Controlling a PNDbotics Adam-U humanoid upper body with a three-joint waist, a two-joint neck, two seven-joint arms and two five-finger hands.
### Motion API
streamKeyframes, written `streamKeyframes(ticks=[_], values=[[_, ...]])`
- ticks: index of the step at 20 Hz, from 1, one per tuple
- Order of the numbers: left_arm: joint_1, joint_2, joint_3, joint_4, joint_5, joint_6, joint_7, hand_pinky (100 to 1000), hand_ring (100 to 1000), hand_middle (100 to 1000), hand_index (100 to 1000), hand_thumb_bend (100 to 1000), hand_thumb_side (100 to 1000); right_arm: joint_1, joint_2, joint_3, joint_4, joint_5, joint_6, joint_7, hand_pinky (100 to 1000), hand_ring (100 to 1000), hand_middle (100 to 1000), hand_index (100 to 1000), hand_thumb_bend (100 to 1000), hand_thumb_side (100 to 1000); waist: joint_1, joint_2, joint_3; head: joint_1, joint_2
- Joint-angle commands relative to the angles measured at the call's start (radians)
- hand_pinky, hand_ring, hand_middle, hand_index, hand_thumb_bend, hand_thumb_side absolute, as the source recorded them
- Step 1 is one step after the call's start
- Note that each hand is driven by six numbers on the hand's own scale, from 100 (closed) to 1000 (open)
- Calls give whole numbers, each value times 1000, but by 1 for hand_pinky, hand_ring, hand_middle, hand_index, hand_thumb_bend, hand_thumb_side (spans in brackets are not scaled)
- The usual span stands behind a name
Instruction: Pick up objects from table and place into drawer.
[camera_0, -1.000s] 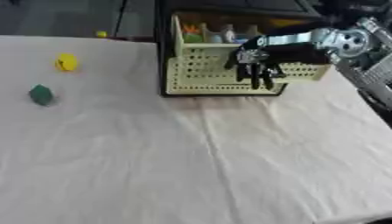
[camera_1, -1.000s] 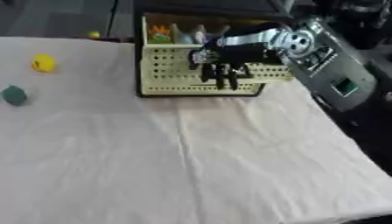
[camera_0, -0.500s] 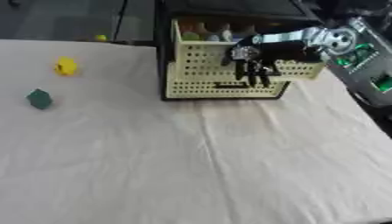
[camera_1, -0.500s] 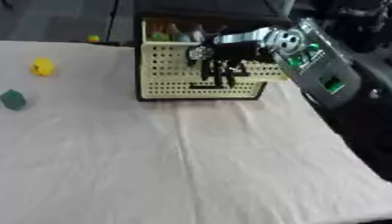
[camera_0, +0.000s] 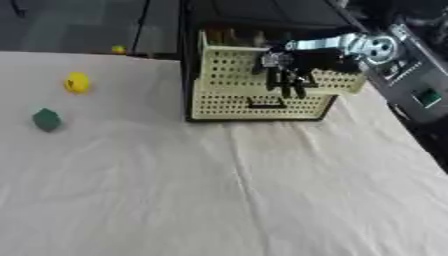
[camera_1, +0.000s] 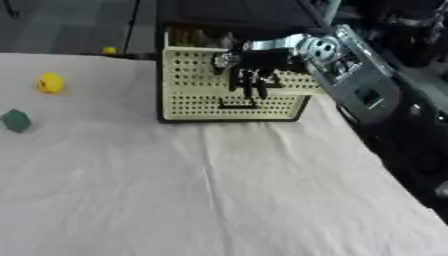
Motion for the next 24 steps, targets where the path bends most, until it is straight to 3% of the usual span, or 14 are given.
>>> streamKeyframes(ticks=[1,14,18,24], values=[[-17,12,1,-13,3,-2,-6,403,602,807,813,100,956,34,-58,-9,10,3,16,1,446,593,710,868,100,1000,8,-6,2,-7,-21],[-18,6,2,-13,3,-4,-11,402,601,807,813,100,958,24,-54,-22,27,7,5,-21,445,588,703,864,100,1000,8,11,12,-20,-47],[-17,6,3,-13,4,-4,-11,402,601,808,812,100,958,34,-63,-12,-49,-53,2,-5,442,580,697,863,100,1000,7,13,12,-17,-40],[-20,4,1,-13,8,-3,-15,403,599,808,812,100,958,26,-74,2,-140,-72,49,3,441,580,698,866,100,1000,5,8,12,-24,-35]])
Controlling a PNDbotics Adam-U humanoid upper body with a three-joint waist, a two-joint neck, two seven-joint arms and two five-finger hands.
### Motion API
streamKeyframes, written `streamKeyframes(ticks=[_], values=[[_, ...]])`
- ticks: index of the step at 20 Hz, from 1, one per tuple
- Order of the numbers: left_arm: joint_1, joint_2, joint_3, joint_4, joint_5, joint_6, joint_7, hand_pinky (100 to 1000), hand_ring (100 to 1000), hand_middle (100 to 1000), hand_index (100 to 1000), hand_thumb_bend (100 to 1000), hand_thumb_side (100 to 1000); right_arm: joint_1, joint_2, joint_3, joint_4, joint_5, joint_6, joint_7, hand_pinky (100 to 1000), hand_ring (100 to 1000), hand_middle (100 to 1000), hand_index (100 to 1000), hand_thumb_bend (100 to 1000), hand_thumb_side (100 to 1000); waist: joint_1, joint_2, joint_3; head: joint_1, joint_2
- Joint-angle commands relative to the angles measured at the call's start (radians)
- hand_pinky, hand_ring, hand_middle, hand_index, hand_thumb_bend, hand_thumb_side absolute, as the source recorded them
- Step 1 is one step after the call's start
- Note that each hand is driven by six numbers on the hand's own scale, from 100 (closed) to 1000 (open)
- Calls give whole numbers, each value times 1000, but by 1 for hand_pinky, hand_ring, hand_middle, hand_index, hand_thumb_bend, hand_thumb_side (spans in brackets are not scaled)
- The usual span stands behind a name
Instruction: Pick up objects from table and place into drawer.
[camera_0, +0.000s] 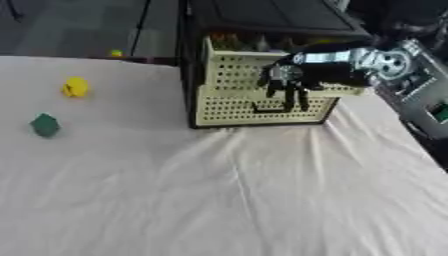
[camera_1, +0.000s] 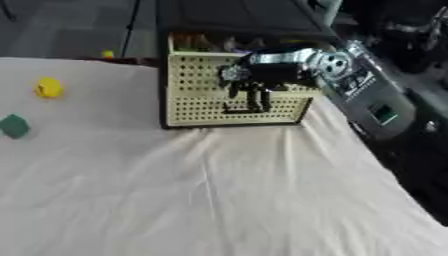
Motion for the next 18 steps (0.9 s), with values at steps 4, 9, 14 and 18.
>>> streamKeyframes(ticks=[4,9,14,18], values=[[-14,11,2,-13,7,-1,-6,403,600,808,812,100,958,-20,-23,-4,-36,-4,45,16,442,581,698,867,100,1000,3,-23,-1,-8,-2],[-16,8,-1,-13,10,1,-11,403,600,808,812,100,959,-32,-15,-3,-21,12,45,15,445,585,701,868,100,1000,-2,-22,1,-12,-7],[-16,4,-2,-13,11,1,-14,403,599,808,812,100,960,-53,6,-12,45,40,35,-1,450,591,708,873,100,1000,-4,-19,8,-20,-17],[-19,1,-3,-13,12,0,-17,403,600,808,812,100,960,-65,23,-10,93,47,14,-11,457,595,716,875,100,1000,-5,-14,12,-23,-25]])
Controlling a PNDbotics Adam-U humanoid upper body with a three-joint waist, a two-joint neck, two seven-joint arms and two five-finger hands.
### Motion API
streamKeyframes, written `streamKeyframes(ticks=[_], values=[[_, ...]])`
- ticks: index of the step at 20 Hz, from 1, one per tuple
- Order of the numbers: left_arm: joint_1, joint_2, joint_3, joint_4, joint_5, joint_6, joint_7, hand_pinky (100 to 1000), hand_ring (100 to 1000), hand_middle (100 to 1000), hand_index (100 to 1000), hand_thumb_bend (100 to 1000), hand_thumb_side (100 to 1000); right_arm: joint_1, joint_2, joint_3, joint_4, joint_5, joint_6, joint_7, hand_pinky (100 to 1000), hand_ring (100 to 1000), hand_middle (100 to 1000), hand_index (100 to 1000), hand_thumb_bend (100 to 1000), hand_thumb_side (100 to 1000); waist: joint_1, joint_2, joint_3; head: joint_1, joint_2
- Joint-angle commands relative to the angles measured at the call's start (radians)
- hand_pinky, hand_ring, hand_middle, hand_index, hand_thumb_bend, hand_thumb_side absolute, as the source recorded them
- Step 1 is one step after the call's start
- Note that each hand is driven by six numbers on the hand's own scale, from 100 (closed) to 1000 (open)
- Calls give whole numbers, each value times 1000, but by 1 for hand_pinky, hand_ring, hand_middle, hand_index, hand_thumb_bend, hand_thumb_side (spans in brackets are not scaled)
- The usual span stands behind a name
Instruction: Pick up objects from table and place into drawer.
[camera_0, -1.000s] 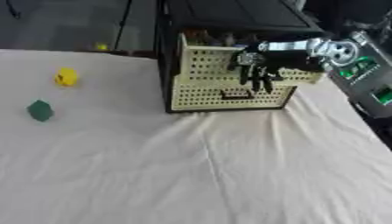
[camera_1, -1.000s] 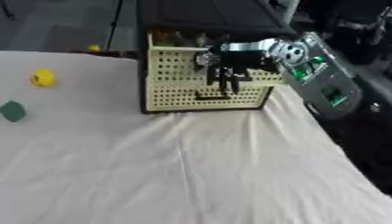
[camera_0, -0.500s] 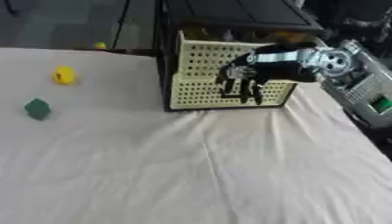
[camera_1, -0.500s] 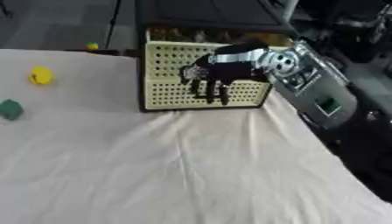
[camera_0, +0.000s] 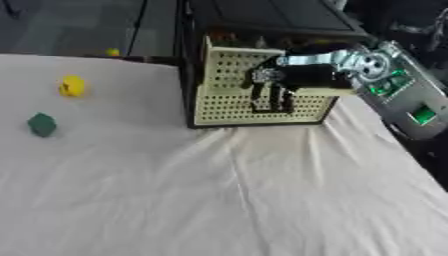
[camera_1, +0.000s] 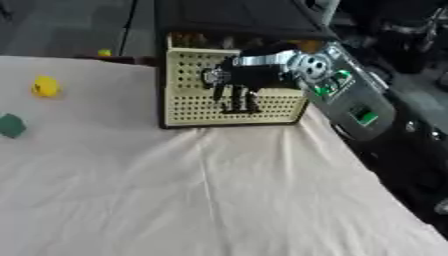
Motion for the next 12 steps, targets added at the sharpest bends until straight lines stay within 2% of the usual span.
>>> streamKeyframes(ticks=[1,7,12], values=[[-18,10,2,-13,3,-3,-5,403,600,808,812,100,960,-22,-9,-15,36,15,-2,3,458,596,718,875,100,1000,4,-15,2,-6,-17],[-21,6,1,-13,5,-3,-9,403,599,808,812,100,961,-42,15,-18,94,18,-25,-20,477,612,736,884,100,1000,3,-7,9,-12,-19],[-22,5,0,-13,6,-3,-12,403,600,808,812,100,960,-47,18,-20,99,8,-43,-35,481,613,738,883,100,1000,2,-6,10,-11,-18]])
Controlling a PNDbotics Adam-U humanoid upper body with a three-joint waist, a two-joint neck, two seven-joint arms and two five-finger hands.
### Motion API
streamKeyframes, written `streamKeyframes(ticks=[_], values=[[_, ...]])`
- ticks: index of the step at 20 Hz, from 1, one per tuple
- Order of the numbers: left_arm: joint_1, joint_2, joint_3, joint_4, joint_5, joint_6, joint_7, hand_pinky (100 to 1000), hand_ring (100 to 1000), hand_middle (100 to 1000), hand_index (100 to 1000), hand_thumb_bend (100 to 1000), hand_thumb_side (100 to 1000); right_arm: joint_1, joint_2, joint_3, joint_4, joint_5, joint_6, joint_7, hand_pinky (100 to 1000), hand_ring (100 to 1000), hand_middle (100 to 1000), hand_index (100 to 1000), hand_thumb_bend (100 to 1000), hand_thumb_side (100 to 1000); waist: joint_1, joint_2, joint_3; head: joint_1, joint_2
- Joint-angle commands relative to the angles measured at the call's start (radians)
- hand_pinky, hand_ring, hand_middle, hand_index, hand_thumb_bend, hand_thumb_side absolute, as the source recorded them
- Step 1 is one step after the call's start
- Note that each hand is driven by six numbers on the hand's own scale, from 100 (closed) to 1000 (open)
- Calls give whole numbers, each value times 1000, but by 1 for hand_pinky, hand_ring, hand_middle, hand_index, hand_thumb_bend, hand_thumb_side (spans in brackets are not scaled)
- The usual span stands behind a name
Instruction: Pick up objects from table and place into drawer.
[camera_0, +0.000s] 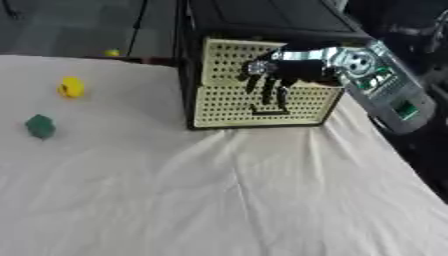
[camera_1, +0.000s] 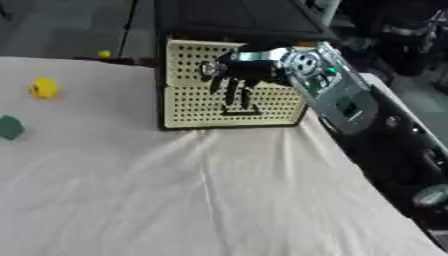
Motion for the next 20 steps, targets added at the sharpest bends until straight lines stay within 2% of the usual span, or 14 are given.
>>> streamKeyframes(ticks=[1,14,20], values=[[-15,12,1,-13,3,-1,-7,403,600,809,812,100,961,-9,-14,-7,15,5,0,-3,481,613,738,883,100,1000,4,-16,1,-2,-10],[-16,10,0,-13,7,-2,-12,404,600,809,812,100,962,-25,3,-15,74,37,-29,-45,485,622,767,892,100,1000,4,-16,8,-6,-26],[-15,8,1,-13,8,-1,-14,405,601,809,813,100,962,-14,2,-7,69,32,-45,-35,479,615,761,875,100,1000,4,-18,6,-4,-24]])
